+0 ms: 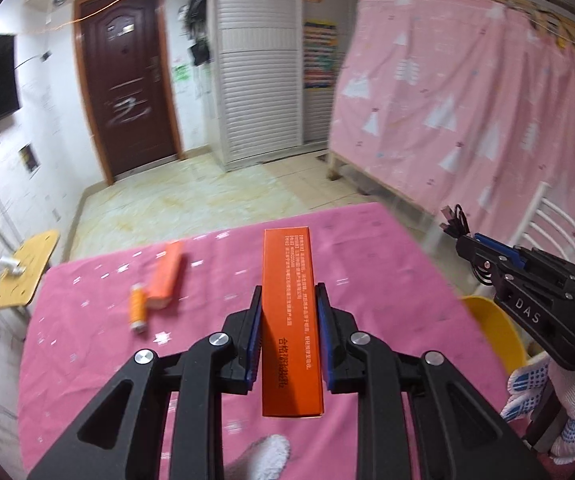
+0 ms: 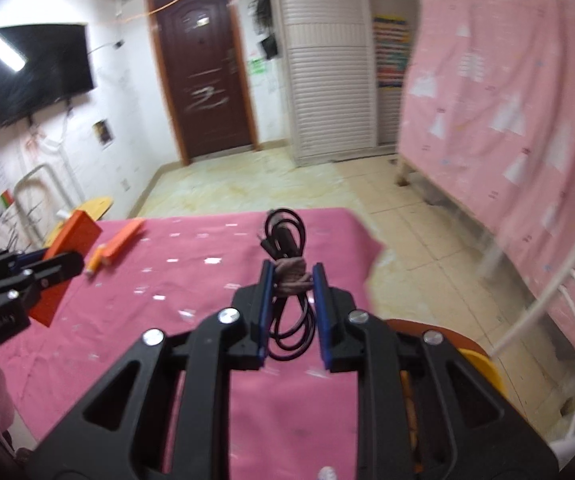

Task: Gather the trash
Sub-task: 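Carry box and cable to the yellow bin and open both tools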

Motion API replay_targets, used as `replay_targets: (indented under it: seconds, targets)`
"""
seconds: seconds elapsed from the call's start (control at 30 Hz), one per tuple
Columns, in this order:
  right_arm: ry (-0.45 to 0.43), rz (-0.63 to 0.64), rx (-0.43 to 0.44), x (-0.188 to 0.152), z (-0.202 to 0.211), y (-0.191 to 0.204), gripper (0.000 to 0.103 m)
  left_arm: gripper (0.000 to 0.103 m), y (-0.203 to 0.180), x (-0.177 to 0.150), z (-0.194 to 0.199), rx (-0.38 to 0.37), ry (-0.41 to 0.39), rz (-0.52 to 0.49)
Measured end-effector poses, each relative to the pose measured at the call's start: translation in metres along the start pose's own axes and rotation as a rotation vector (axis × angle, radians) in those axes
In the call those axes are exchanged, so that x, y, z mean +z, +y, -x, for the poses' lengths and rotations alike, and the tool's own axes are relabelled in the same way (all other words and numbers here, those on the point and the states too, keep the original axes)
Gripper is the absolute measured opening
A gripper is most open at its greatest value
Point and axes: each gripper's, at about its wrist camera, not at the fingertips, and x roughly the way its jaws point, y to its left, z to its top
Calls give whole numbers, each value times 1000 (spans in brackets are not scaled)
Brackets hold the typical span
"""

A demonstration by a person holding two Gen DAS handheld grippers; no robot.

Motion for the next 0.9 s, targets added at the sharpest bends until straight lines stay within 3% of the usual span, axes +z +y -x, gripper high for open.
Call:
replay_targets:
  seconds: [0.3,0.6,0.67,0.73,0.9]
  targets:
    - [-2,-163,-144,-40,27,-105,19,16,-100,9,-11,-132,0,-123]
    - [18,-262,-175,-69,22,-153,20,16,-177,10,-19,-274,0,-221]
    - [16,-281,-176,-74,23,-161,27,16,-188,11,-19,-291,-1,-226]
    - [9,-302,-177,-79,27,-169,42,16,-200,12,-22,-329,8,-229]
    - [5,-335,-183,-88,33,-178,42,22,-214,10,-27,-371,16,-219]
